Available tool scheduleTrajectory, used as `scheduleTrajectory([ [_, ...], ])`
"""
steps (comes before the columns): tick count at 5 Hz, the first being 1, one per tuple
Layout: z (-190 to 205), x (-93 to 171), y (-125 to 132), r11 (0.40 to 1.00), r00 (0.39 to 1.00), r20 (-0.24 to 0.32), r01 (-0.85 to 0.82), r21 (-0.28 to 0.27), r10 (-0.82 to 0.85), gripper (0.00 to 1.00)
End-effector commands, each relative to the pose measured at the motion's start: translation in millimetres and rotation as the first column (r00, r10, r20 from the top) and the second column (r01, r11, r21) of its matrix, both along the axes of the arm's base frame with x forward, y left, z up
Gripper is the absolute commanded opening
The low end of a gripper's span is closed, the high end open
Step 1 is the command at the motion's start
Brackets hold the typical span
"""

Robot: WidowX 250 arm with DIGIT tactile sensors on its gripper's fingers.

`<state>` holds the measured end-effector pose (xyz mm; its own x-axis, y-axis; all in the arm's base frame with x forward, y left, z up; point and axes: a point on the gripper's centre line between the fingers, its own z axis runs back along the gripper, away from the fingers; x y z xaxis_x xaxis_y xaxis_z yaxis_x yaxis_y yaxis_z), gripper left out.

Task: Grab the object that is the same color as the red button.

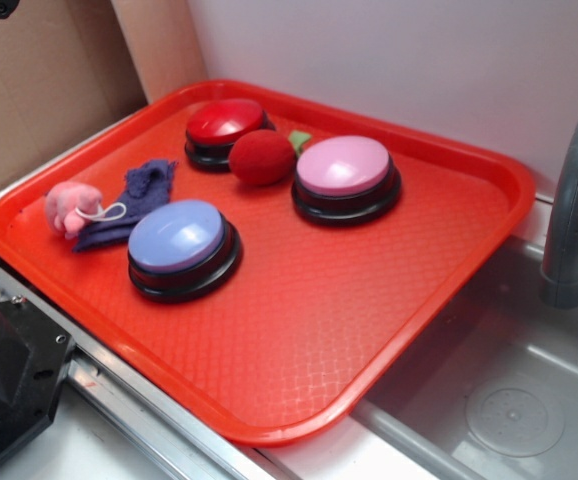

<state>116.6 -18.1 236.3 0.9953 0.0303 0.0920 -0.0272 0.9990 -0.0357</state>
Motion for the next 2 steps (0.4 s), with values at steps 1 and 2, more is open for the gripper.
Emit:
scheduleTrajectory([
  [1,0.0,0.0,0.0,1.000,1.000,0.000,0.000,0.000,0.000,1.00],
  [2,-8.2,18.7,6.7,0.979,0.980,0.008,-0.200,-0.036,0.201,1.00],
])
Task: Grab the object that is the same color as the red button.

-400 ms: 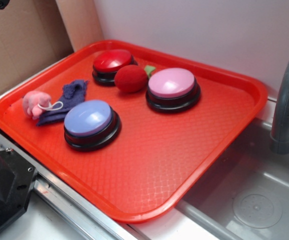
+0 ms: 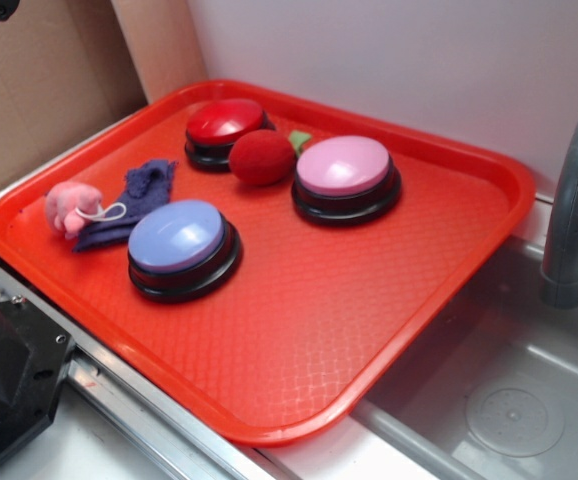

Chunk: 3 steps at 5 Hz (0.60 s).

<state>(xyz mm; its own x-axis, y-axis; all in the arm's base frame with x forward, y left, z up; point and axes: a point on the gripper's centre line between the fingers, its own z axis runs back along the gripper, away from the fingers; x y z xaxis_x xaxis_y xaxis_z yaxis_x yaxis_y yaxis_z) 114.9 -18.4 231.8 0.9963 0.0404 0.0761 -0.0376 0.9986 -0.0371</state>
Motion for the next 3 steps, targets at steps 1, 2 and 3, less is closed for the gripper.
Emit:
scheduleTrajectory([
  [1,-17.7,49.0,17.4,0.903,0.903,0.039,-0.426,-0.052,0.428,1.00],
  [2,-38.3,77.5,24.4,0.816,0.816,0.034,-0.575,-0.062,0.578,1.00],
  [3,-63.9,109.2,38.7,0.689,0.685,0.069,-0.722,-0.061,0.725,1.00],
])
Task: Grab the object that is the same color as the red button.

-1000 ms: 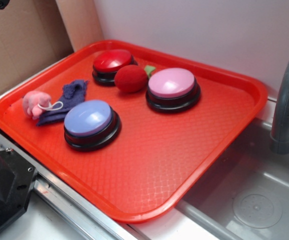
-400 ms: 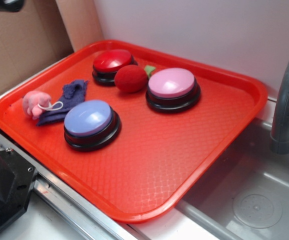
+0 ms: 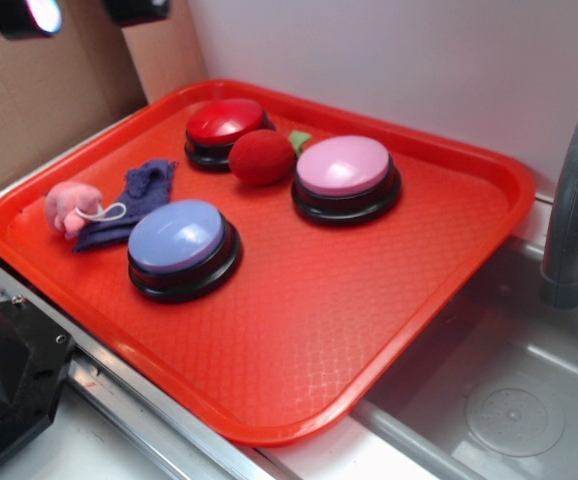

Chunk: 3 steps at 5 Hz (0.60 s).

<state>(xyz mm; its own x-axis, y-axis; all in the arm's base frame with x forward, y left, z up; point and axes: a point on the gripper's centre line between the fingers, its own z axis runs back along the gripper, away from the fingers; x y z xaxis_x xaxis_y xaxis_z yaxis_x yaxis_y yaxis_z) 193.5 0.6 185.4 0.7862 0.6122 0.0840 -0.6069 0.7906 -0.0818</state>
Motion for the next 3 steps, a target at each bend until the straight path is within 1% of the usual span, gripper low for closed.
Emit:
scheduleTrajectory([
  [1,-42.7,56.2,30.5,0.943,0.940,0.081,-0.332,-0.002,0.331,1.00],
  [2,-71.2,76.6,30.9,0.919,0.916,0.081,-0.393,-0.018,0.393,1.00],
  [3,-93.5,86.4,34.7,0.905,0.903,0.060,-0.426,-0.002,0.426,1.00],
])
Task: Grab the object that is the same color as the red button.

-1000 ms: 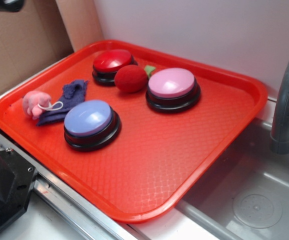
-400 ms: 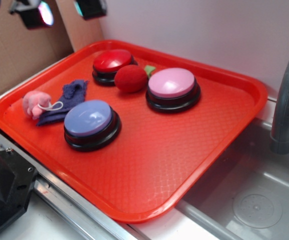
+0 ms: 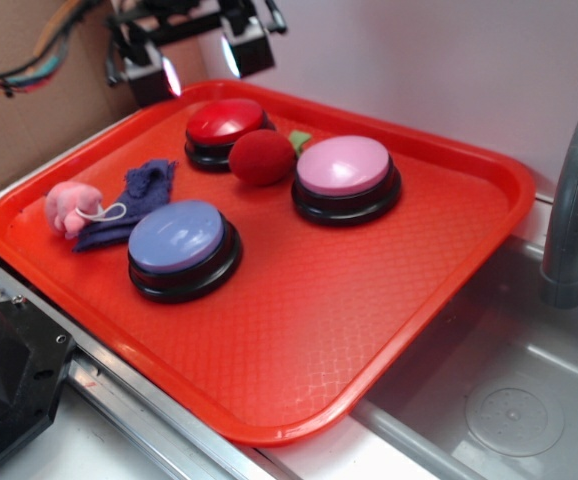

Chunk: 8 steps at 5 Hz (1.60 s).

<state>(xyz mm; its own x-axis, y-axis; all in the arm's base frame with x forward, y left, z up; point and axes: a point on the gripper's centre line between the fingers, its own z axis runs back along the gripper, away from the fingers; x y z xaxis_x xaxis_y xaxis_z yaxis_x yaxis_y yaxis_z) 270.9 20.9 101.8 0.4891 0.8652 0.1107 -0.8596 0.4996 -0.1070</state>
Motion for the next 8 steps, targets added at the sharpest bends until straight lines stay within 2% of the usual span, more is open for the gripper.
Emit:
scheduleTrajectory([
  [1,-31.8,12.7,17.4,0.996,0.997,-0.017,-0.081,0.043,0.082,1.00],
  [4,-60.4,17.9,20.5,0.995,0.993,-0.073,-0.095,0.005,0.095,1.00],
  [5,-66.5,17.4,17.6,0.997,0.993,-0.078,-0.082,0.013,0.083,0.14],
  [6,-68.6,15.8,16.8,0.997,0.993,-0.085,-0.080,0.007,0.080,0.00],
  [8,-47.5,12.3,14.7,0.999,0.999,-0.038,-0.030,0.045,0.032,0.00],
])
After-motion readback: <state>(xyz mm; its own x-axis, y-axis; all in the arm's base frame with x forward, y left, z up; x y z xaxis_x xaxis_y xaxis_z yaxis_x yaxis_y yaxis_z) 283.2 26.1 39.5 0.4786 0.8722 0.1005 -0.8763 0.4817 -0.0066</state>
